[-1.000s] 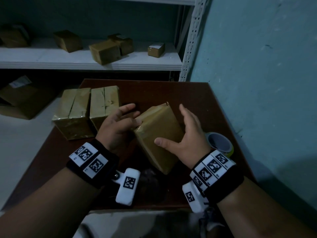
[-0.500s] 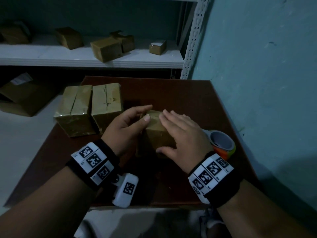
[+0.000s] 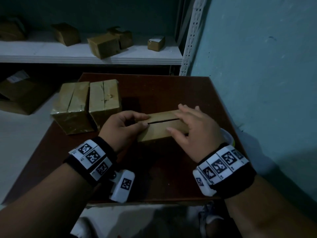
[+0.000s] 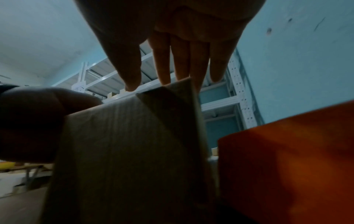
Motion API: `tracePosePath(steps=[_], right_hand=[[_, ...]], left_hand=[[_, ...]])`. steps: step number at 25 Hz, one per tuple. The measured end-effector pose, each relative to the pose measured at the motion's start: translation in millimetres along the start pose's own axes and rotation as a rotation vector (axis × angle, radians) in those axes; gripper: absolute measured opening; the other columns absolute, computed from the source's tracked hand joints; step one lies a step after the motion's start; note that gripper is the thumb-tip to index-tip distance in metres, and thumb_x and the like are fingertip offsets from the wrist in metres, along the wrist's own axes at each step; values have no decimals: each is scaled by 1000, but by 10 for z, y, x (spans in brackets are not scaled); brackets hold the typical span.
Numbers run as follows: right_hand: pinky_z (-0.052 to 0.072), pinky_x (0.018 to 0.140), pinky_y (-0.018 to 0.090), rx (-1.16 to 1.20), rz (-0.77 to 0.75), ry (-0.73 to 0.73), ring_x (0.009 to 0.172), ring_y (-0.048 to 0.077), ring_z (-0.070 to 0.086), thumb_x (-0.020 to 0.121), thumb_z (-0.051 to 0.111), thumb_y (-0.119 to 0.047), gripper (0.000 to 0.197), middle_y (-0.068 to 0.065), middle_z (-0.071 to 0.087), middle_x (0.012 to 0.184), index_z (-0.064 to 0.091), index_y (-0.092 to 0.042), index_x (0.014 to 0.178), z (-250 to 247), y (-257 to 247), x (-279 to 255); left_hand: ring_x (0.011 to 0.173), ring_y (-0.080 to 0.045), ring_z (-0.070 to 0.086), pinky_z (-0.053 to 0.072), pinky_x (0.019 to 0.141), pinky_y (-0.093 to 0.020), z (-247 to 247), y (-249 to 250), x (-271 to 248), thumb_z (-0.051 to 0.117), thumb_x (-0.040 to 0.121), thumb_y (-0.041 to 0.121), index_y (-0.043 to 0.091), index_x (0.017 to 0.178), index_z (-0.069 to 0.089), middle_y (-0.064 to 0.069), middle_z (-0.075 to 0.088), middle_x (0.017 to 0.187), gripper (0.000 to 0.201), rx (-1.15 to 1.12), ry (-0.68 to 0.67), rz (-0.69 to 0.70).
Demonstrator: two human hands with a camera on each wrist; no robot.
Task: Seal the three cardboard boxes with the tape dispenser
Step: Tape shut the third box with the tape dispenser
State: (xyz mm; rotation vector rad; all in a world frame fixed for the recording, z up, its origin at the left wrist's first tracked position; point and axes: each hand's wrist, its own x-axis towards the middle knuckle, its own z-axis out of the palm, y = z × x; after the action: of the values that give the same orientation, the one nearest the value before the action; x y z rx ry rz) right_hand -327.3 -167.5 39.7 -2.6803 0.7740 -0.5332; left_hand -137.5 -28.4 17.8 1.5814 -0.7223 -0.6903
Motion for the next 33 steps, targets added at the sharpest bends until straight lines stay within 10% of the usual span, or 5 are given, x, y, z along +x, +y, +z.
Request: tracePosePath(steps=[4, 8, 18, 25, 33], right_hand=[[45, 111, 30, 35, 133, -94, 133, 17, 59, 92, 69, -59, 61, -6, 61, 148, 61, -29, 145, -114, 64, -4], [46, 98, 24, 55, 160, -107, 123, 14, 64, 94, 67, -59, 62, -7, 67, 138, 57, -31, 148, -78, 60, -27], [18, 112, 14, -6, 87, -196, 149, 13, 41, 104, 57, -47, 54, -5, 35, 168, 55, -22, 152, 42, 83, -83], [55, 97, 43, -24, 265, 8, 113, 16, 62, 88, 68, -64, 61, -6, 64, 122, 61, -34, 141, -213, 436, -106], [55, 98, 46, -289, 451, -366, 116, 24, 65, 73, 80, -72, 98, -2, 66, 132, 33, -37, 153, -136, 694, -118]], left_hand=[[107, -18, 70, 60, 86, -38, -41, 5, 51, 77, 91, 12, 31, 98, 80, 3, 75, 115, 21, 4, 40, -52], [110, -5, 61, 53, 74, -14, -30, 1, -5, 76, 92, 35, 44, 116, 74, 12, 63, 128, 26, 252, -46, 32], [109, -6, 61, 47, 75, -17, 63, 57, 21, 87, 77, 45, 43, 106, 77, 14, 66, 123, 30, 278, 13, -60], [100, -2, 59, 43, 71, -15, 3, 108, 55, 87, 80, 41, 44, 101, 77, 21, 64, 113, 23, 342, -24, -55], [98, -3, 61, 45, 73, -18, -82, 121, 27, 89, 75, 40, 40, 101, 80, 17, 68, 111, 28, 354, -54, -28]])
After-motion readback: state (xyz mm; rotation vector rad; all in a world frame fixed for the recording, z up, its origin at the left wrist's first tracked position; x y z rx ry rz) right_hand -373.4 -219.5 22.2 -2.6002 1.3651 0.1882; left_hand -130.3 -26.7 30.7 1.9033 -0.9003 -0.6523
